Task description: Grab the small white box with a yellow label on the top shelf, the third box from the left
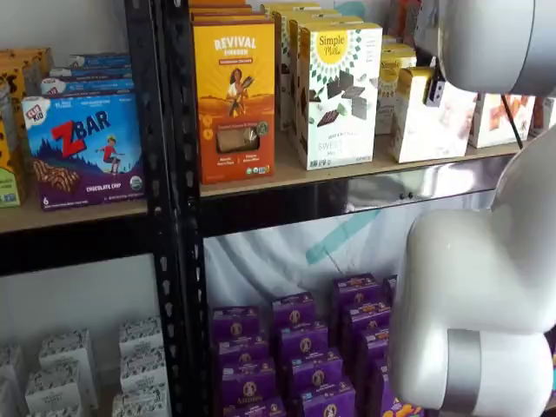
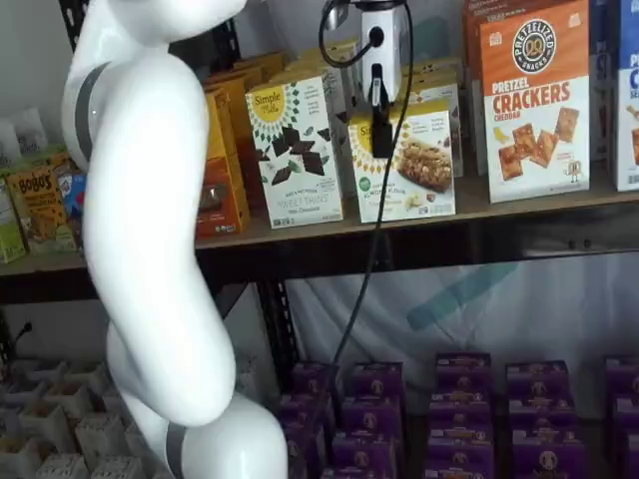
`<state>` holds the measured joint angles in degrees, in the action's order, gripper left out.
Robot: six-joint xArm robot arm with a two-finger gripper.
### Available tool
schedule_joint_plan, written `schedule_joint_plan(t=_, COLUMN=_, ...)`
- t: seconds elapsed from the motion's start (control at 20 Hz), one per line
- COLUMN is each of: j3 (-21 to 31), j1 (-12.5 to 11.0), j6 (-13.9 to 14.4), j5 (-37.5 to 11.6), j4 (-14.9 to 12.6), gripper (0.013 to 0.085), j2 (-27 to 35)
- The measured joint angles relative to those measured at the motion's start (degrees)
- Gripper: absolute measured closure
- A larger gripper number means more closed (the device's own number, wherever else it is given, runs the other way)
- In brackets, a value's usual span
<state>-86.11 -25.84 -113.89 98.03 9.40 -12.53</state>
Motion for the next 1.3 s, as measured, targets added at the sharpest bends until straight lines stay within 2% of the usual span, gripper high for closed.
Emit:
schedule_joint_plan(t=0.6, j3=2.0, j1=-1.4, j6=-0.7, j5=6.4, j4=0.5, gripper=0.0610, j2=-5.5)
schedule_joint_plan(t=1.3, j3=8.4, j1=-0.7, j6=0.0, j5=9.2, j4=-0.8, gripper=0.0610, j2=-13.6)
